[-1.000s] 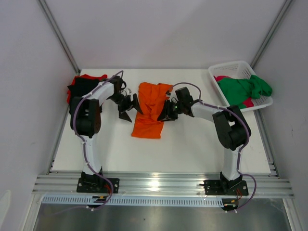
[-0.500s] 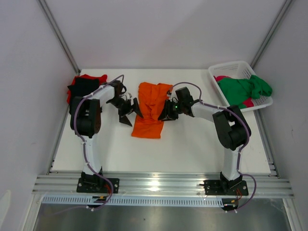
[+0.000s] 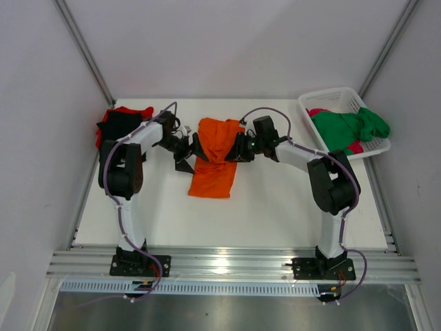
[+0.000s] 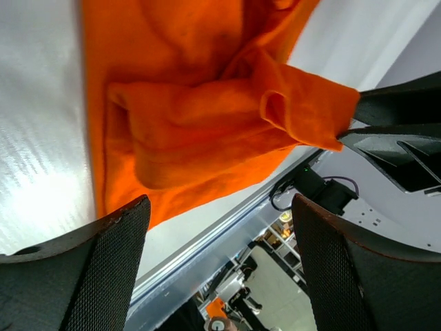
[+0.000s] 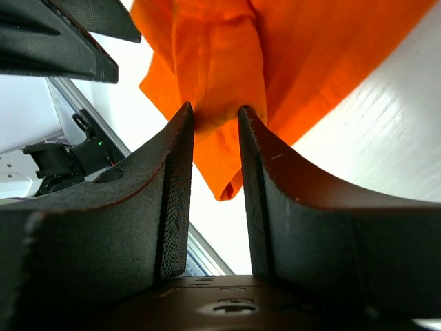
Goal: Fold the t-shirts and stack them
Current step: Fold the folded rectangular tshirt in 1/3 of the way
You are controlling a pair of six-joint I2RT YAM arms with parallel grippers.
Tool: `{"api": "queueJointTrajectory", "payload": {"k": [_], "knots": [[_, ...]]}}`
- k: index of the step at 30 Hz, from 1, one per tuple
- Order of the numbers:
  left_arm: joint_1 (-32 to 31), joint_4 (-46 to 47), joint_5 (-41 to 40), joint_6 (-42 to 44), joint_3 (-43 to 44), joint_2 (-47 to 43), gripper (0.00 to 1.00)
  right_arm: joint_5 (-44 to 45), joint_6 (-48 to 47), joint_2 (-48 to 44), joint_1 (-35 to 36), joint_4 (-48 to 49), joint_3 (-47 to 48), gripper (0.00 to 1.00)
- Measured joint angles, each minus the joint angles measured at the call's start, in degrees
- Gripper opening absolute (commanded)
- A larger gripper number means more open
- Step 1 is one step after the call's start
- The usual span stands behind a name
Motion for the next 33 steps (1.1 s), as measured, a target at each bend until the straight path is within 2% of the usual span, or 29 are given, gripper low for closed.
{"api": "queueJointTrajectory", "payload": {"k": [8,21,26,33], "knots": [[0.0,3.3,2.7,-0.7,-0.5,-1.9,0.85,-0.3,0.3,0.4,-0.4,1.1,3.1,0.33],[0.0,4.9,3.0,-0.5,-6.1,-2.6,0.85,-0.9,2.1,2.0,-0.4,3.7,1.7,0.33],[0.0,5.0,2.9,-0.5,-6.1,-3.5,0.85,0.2,2.1,-2.5,0.6,3.0,-3.1,0.33],[0.0,5.7,2.4,-0.5,-6.1,-3.6,0.85,3.5,3.1,-15.8,6.6,2.9,-9.4,0.33]]}}
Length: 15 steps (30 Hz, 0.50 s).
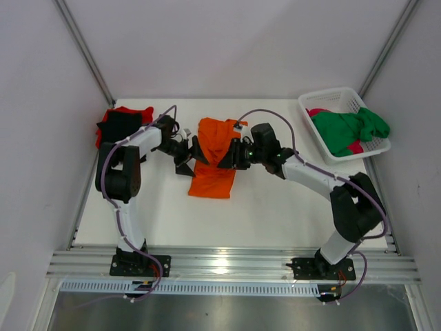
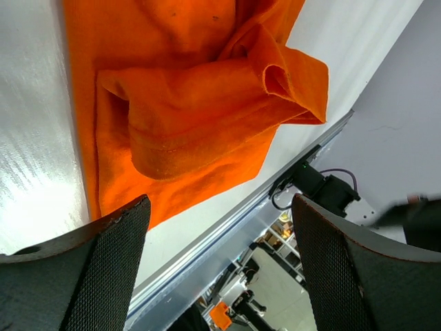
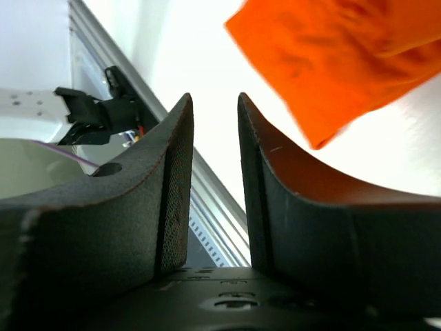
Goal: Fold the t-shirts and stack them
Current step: Fold the folded rectangular tshirt in 1/3 of the way
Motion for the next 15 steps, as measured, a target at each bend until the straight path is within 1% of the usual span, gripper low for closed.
{"api": "queueJointTrajectory", "payload": {"k": [2,5,15], "knots": [[0.0,0.0,-0.5,0.0,0.0,0.0,0.85,0.6,0.8,-3.5,1.5,1.0,-2.0,0.33],[0.0,0.1,-1.4,0.0,0.0,0.0,0.85,1.6,1.7,-6.5,1.8,1.4,-3.8,0.33],[0.0,2.5,-3.8,-0.4,-0.2,0.2,0.85,4.3,2.1,-8.5,1.1,-0.7,-5.1,0.33]]}}
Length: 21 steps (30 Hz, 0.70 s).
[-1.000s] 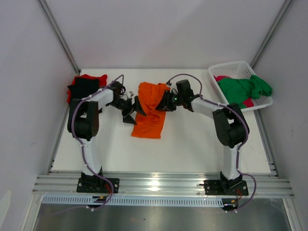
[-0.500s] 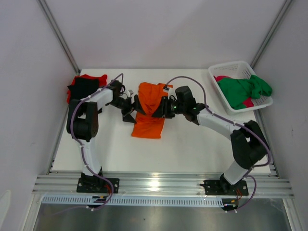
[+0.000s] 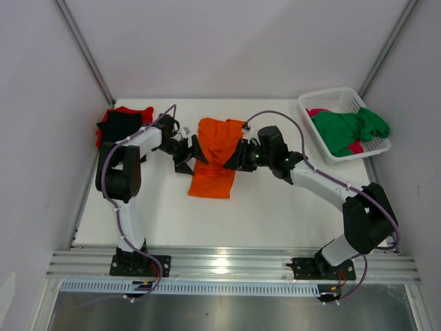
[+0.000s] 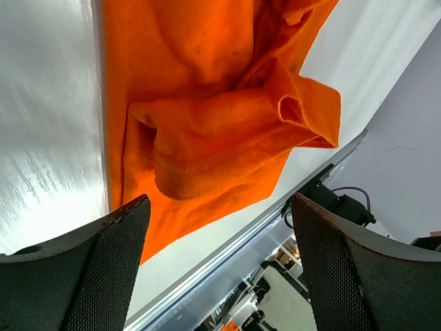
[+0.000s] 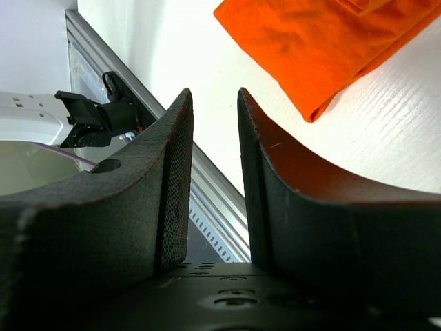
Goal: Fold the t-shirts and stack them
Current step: Fold the folded rectangular tshirt in 1/3 of the way
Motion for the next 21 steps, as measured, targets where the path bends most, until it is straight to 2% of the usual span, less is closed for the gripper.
{"api": "queueJointTrajectory", "payload": {"k": [11,21], "knots": [[0.0,4.2,0.0,-2.3,0.0,2.9,0.85,0.6,-0.1,-4.4,-1.1,-3.1,-0.2,0.33],[0.0,5.1,1.0,-3.2,0.0,4.2,0.85,1.5,0.1,-4.8,-1.4,-3.5,-0.8,0.33]]}}
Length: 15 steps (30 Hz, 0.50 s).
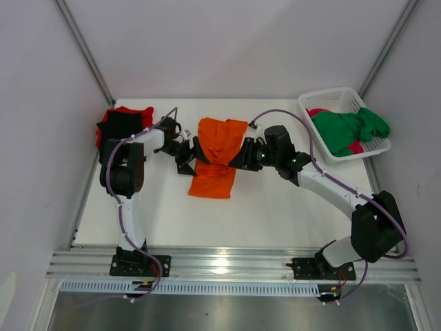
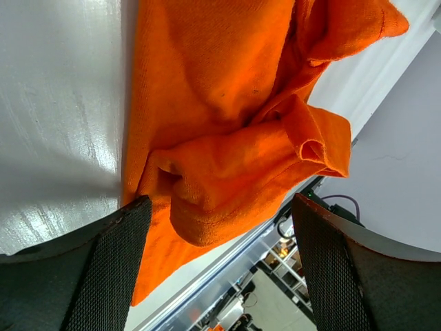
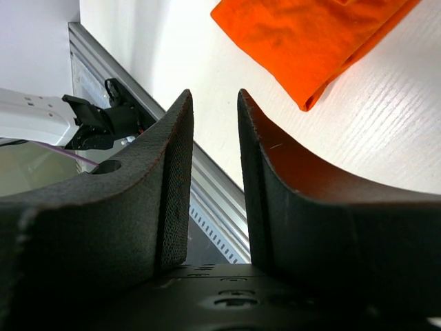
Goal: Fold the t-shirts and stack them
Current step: Fold the folded rectangular tshirt in 1/3 of the way
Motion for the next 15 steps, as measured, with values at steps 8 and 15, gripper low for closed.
{"api": "queueJointTrajectory", "payload": {"k": [8,15], "knots": [[0.0,-0.9,0.4,0.0,2.1,1.2,0.85,0.2,0.6,0.9,1.5,1.2,-0.5,0.33],[0.0,-2.4,0.3,0.0,6.9,2.0,0.85,0.2,1.0,3.2,1.9,1.7,-0.5,0.33]]}}
